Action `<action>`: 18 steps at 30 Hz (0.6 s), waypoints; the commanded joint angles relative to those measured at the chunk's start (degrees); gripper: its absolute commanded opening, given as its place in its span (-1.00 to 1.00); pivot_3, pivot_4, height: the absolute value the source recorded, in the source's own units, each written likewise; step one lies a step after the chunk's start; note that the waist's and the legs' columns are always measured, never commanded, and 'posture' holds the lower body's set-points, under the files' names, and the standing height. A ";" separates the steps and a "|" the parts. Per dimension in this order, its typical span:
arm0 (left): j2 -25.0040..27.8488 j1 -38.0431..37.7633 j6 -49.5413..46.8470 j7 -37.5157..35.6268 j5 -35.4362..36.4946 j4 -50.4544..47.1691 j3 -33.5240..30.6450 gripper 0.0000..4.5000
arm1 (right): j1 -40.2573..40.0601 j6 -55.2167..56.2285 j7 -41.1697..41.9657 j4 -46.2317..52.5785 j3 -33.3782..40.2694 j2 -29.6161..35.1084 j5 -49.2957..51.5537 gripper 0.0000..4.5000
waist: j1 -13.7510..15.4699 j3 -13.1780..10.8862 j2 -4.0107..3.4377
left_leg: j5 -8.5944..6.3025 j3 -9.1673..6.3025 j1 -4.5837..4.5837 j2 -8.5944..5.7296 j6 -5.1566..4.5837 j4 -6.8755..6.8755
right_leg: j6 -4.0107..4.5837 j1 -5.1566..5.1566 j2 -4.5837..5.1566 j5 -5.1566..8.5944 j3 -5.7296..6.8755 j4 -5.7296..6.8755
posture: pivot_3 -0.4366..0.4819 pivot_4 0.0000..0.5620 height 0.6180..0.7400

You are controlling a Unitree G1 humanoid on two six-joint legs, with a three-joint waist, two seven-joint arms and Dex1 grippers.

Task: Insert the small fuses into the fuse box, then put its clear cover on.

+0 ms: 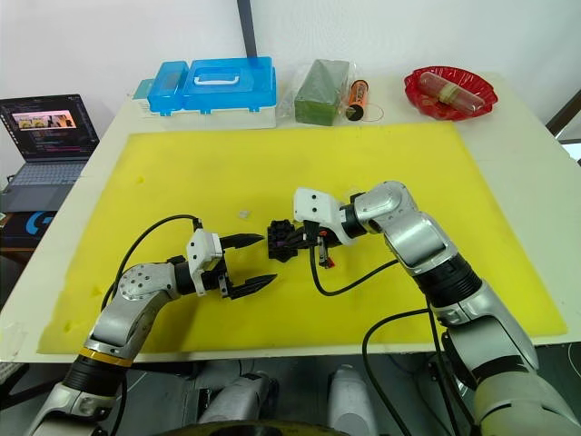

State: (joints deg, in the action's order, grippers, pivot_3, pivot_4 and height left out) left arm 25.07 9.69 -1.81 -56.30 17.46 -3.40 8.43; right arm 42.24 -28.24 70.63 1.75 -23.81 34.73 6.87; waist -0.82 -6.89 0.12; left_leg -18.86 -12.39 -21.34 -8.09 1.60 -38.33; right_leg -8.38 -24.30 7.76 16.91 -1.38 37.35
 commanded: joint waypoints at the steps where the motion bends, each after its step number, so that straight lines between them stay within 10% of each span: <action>1: 0.10 0.24 1.10 -0.12 0.27 -1.55 -0.41 0.99 | 0.82 0.98 -0.20 1.19 0.54 0.31 -0.79 -1.00 | -0.01 0.00 0.00 | 0.00 0.00 0.00 0.00 0.00 0.00 | 0.00 0.00 0.00 0.00 0.00 0.00 | -0.05 -0.47 1.00; 10: -0.16 1.47 -2.36 1.19 0.59 -5.05 0.20 0.99 | 0.54 1.73 -0.31 1.85 0.83 0.15 -0.73 -1.00 | -0.05 0.00 0.00 | 0.00 0.00 0.00 0.00 0.00 0.00 | 0.00 0.00 0.00 0.00 0.00 0.00 | -0.05 -0.47 1.00; 18: 0.12 1.73 -3.94 1.34 0.90 -6.05 -0.12 1.00 | 0.46 2.33 -0.50 1.78 1.21 0.04 -0.52 -0.27 | -0.04 0.00 0.00 | 0.00 0.00 0.00 0.00 0.00 0.00 | 0.00 0.00 0.00 0.00 0.00 0.00 | -0.05 -0.47 1.00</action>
State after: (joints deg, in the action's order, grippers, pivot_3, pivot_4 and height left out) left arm 24.75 10.89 -5.86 -54.96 17.53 -7.29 8.80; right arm 42.19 -26.99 70.29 2.00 -23.95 34.79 6.30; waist -0.86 -6.89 0.12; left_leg -18.86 -12.39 -21.35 -8.09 1.60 -38.33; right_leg -8.37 -24.31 7.76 16.91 -1.38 37.35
